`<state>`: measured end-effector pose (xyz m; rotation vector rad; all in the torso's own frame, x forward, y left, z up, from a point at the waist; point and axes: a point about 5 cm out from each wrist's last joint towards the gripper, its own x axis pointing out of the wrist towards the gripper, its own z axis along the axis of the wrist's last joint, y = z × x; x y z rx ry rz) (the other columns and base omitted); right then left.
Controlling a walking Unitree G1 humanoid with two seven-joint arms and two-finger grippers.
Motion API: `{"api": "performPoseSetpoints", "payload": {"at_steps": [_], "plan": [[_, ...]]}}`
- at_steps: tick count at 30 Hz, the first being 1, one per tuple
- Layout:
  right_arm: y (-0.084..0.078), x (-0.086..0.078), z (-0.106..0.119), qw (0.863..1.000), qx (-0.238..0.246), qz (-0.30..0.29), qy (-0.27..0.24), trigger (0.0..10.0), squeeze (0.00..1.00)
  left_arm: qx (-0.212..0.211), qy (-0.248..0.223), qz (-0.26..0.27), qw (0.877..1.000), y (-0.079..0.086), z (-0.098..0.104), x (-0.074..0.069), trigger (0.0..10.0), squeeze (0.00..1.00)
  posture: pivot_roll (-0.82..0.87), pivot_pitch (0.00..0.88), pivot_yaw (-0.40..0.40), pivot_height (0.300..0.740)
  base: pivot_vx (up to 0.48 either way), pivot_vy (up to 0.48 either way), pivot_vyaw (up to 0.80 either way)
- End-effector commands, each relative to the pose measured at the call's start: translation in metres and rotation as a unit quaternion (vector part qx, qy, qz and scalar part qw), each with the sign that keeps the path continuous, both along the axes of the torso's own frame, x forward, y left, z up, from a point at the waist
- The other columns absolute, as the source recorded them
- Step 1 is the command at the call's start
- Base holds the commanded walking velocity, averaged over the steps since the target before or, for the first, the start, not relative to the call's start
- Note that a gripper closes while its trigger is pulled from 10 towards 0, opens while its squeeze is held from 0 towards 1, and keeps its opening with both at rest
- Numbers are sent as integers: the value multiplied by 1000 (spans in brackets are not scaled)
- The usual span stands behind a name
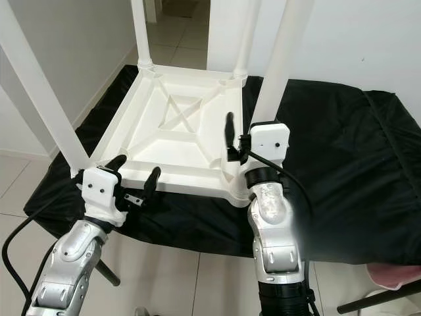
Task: Building children table
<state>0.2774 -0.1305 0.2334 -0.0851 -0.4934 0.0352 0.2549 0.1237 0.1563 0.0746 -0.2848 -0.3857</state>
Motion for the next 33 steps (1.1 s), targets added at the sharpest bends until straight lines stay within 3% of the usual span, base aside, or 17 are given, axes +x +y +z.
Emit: {"api": "performPoseSetpoints", "payload": {"at_steps": [1,7,8,10,11,14,16,23,24,25,26,28,29,32,33], "plan": [[-1,0,3,1000,3,-4,-1,0,0,1,0,-32,999,-6,1,-5,10000,0,-21,69,-20,740,0,0,0],[-2,-1,3,1000,13,-6,7,0,0,2,3,-42,999,-6,2,-9,10000,0,-22,86,-17,740,0,0,0],[-2,-2,3,1000,21,-8,12,2078,0,3,4,-43,999,-6,2,-10,10000,0,-21,90,-16,740,0,0,0],[-2,-2,2,999,26,-9,16,2078,0,3,4,-44,999,-6,2,-10,10000,0,-21,91,-16,740,0,0,0],[-2,-1,2,999,41,-4,21,10000,0,2,5,-46,999,-7,3,-10,10000,0,-22,92,-15,740,0,0,0],[-1,-1,2,998,51,-1,25,10000,0,1,7,-51,999,-7,3,-10,10000,0,-21,96,-13,740,0,0,0],[0,1,1,994,95,15,43,10000,0,3,8,-64,998,-10,6,-12,10000,0,-20,98,-10,740,0,0,0],[2,1,1,994,94,17,44,10000,0,7,8,-66,998,-9,6,-12,10000,0,-20,100,-5,740,0,0,0],[2,1,2,995,93,16,42,10000,639,8,9,-66,998,-9,6,-12,10000,0,-20,100,-5,740,0,0,0],[2,1,2,995,93,16,42,10000,639,8,9,-66,998,-9,6,-12,10000,0,-20,100,-5,740,0,0,0],[3,0,4,996,79,18,36,10000,443,7,10,-66,998,-10,6,-12,10000,0,-21,100,-5,740,0,0,0],[3,0,4,996,79,18,36,10000,443,7,10,-66,998,-10,6,-12,10000,0,-21,100,-5,740,0,0,0],[3,0,4,996,76,19,34,10000,0,7,11,-66,998,-10,6,-12,10000,0,-21,100,-5,740,0,0,0],[4,0,4,996,75,19,34,10000,0,7,11,-66,998,-11,6,-12,10000,0,-21,99,-6,740,0,0,0],[3,0,5,997,73,16,34,10000,1000,7,12,-66,998,-11,5,-12,10000,0,-21,97,-8,740,0,0,0]]}}
